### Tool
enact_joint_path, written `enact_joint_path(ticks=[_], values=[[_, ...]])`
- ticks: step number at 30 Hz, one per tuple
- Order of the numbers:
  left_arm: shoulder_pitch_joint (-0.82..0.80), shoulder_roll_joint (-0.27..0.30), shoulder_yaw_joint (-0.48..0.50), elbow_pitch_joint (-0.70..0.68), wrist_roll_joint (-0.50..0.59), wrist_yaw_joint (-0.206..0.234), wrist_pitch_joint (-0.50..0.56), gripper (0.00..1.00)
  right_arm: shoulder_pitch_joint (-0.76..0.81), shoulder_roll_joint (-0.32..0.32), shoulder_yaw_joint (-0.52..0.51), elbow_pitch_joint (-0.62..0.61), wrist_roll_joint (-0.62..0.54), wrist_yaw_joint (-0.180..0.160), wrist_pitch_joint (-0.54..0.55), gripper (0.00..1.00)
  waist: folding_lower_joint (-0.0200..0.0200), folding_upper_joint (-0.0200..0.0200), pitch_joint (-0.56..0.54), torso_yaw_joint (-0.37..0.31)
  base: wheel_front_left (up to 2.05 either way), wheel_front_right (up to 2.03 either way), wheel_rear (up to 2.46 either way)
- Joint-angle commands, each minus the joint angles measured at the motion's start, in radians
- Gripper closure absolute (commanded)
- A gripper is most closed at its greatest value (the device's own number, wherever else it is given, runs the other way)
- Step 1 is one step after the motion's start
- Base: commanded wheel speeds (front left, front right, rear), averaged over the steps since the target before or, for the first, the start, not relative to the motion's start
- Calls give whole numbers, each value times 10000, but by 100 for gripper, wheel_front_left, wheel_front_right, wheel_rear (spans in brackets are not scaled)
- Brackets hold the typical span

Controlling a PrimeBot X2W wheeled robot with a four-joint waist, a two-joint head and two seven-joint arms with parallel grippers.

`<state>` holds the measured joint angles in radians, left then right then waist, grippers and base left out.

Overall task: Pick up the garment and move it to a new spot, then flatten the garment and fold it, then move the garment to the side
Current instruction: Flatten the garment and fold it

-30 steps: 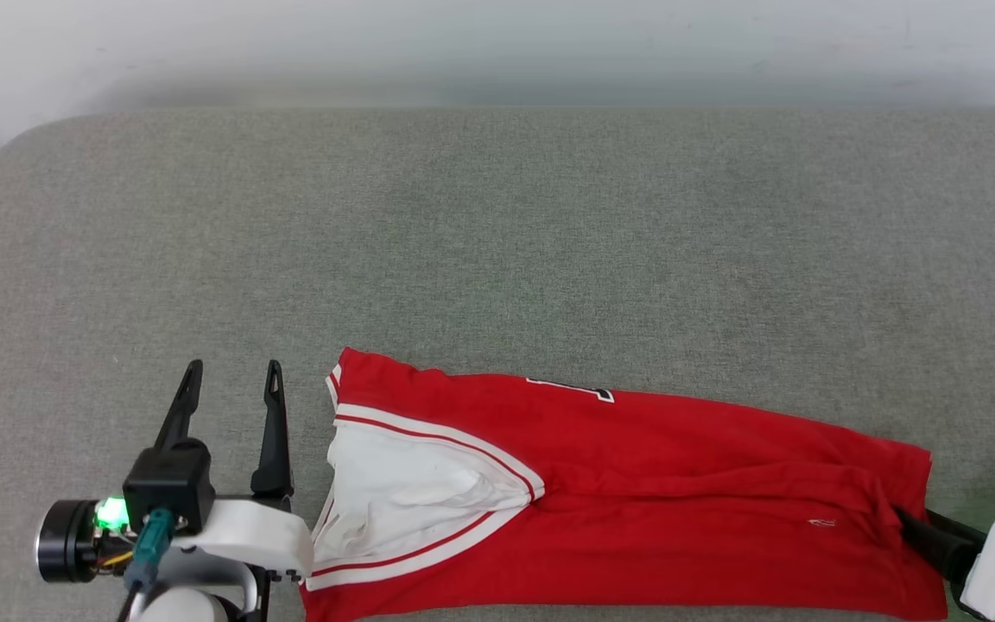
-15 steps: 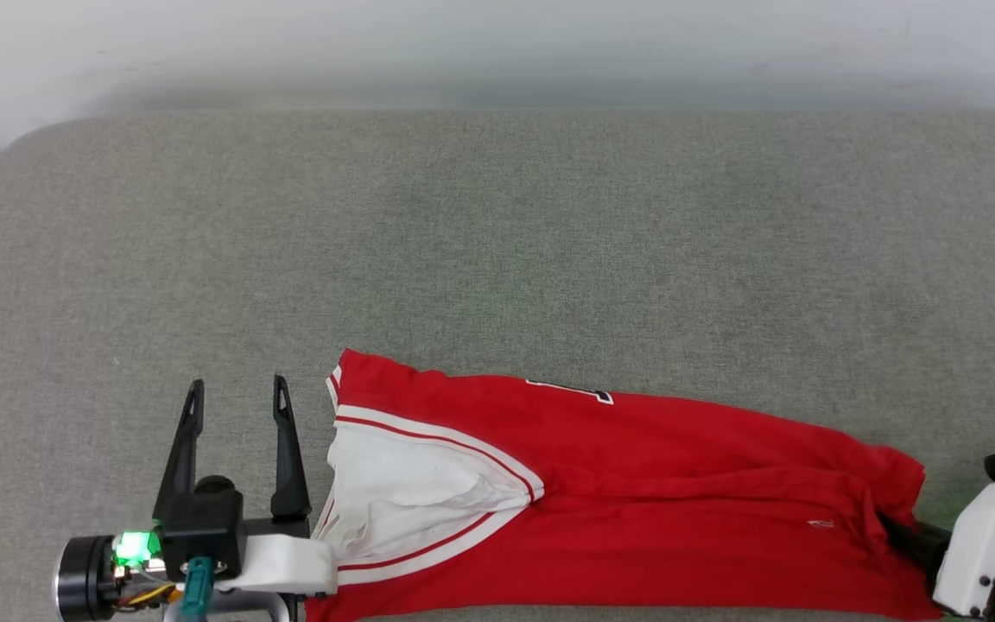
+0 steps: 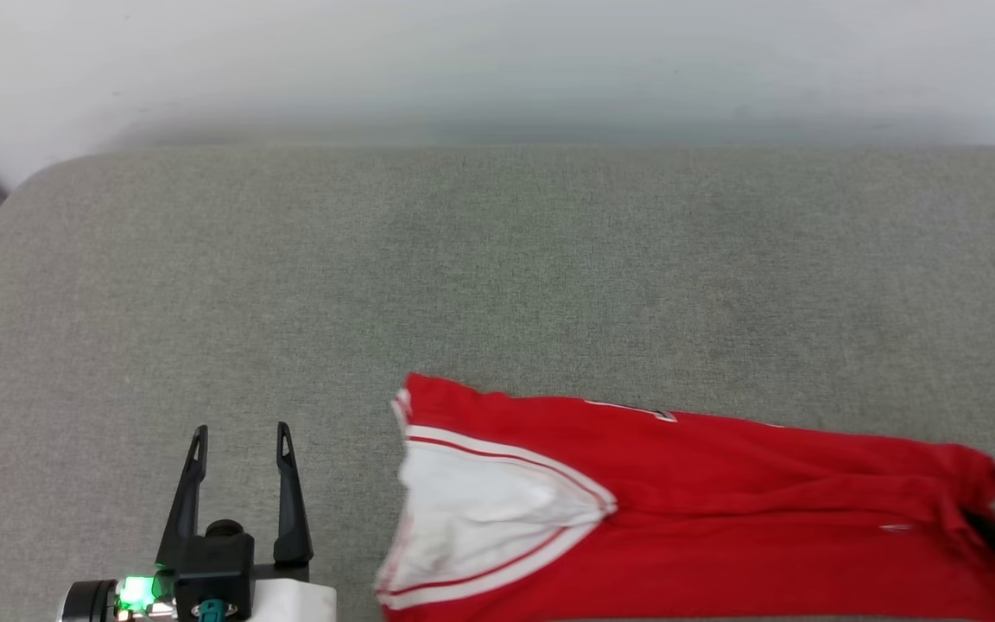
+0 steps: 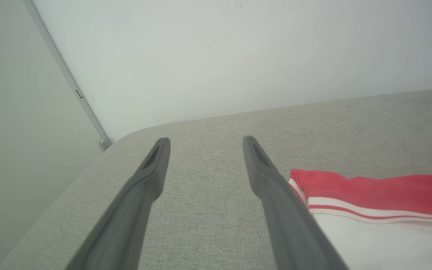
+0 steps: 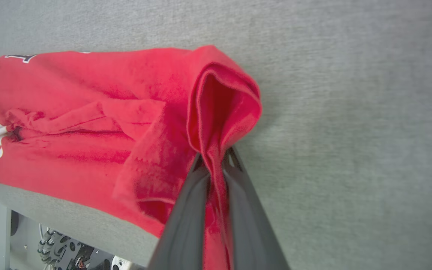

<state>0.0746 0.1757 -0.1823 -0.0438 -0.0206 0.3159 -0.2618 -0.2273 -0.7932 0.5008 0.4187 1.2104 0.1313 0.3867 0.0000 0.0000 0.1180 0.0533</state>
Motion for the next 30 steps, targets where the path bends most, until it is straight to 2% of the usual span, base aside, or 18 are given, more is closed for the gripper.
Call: enact_joint_path(ticks=[1,4,8,11,16,23,30], values=[[105,-7,67,7,39,-43,-43,0,50,-208,-92,116,60,-9,52,100,0,0,-58,-10,0,0,0],[233,2,109,29,85,-117,-43,0,60,-758,-219,427,-57,-10,245,100,0,0,-158,-27,0,0,0],[359,6,122,63,101,-241,-43,0,62,-990,-106,359,-212,-7,722,100,0,0,-276,-55,0,0,0],[433,3,108,70,131,-320,-43,0,155,-849,-132,-265,47,-7,1015,100,0,0,-353,-54,0,0,0],[485,-19,121,28,176,-333,-43,0,336,-785,-158,-2059,515,-7,1477,100,0,0,-400,-33,0,0,0],[273,-57,58,6,202,-394,-43,0,-410,-250,257,-4149,-68,-7,2101,100,0,0,-194,71,0,0,0],[-36,-78,44,29,208,-422,-43,0,-2062,1087,1467,-4604,-1256,-7,3053,100,0,0,135,198,0,0,0]])
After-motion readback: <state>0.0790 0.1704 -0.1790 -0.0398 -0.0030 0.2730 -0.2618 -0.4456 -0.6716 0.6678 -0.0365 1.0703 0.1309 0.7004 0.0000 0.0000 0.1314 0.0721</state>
